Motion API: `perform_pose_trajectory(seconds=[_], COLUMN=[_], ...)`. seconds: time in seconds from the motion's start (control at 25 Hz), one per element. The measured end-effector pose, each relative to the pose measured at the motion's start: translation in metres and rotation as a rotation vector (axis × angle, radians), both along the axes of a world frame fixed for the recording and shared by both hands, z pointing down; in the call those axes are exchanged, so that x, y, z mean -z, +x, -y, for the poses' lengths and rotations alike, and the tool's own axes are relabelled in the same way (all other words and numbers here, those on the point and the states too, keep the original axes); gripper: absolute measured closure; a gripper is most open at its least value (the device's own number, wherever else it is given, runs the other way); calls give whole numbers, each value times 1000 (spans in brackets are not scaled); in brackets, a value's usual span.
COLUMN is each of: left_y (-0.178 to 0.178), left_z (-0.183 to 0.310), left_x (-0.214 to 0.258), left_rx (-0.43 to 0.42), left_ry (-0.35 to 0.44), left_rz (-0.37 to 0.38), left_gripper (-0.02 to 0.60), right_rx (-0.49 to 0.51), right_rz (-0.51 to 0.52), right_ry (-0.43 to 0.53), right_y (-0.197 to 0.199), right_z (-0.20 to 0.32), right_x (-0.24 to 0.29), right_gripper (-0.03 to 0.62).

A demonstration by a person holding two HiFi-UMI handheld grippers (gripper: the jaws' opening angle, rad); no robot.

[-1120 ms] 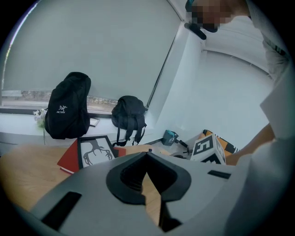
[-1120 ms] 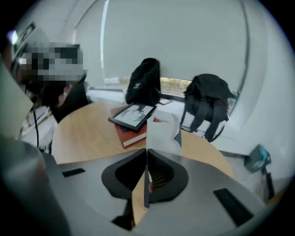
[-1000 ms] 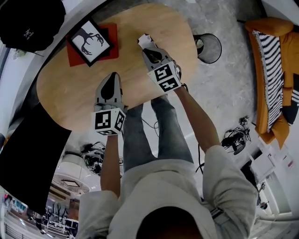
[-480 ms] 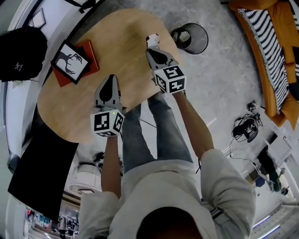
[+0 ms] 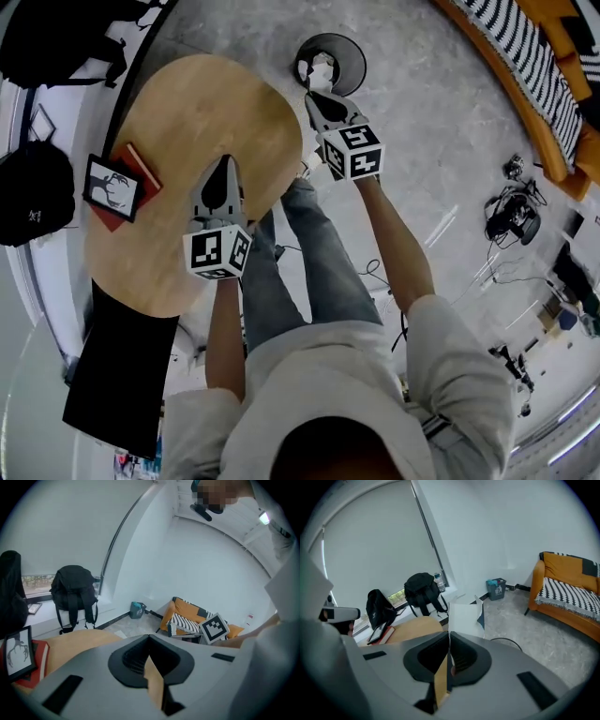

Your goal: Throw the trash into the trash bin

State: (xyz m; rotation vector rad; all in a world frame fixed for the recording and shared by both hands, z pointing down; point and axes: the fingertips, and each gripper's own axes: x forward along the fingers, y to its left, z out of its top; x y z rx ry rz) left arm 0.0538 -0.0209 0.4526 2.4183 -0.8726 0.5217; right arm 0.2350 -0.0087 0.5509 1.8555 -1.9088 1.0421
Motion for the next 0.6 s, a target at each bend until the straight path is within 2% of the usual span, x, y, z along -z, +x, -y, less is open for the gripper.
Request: perform_pose_trajectory(seconds=[0.24, 0.48, 0.52, 0.56, 0.6], left_y=[48, 57, 57, 58, 57], left_z=[-2, 5, 6, 7, 8], left_x=[0, -4, -5, -6, -7], left_rx=[-65, -70, -68, -66, -64], left_ry=[-4, -9, -9, -9, -10], left_rz=[3, 24, 27, 29, 32], left_gripper=[563, 563, 563, 563, 563], right_rx=[-77, -95, -93, -92, -93], right_rz=[-29, -103, -121, -136, -147], right_ry=[-15, -43, -55, -66, -73], right_y=[73, 111, 115, 117, 119], right_z=[-6, 5, 7, 7, 7], right_x=[-12, -24, -28, -31, -34], right_gripper=[554, 553, 514, 430, 408])
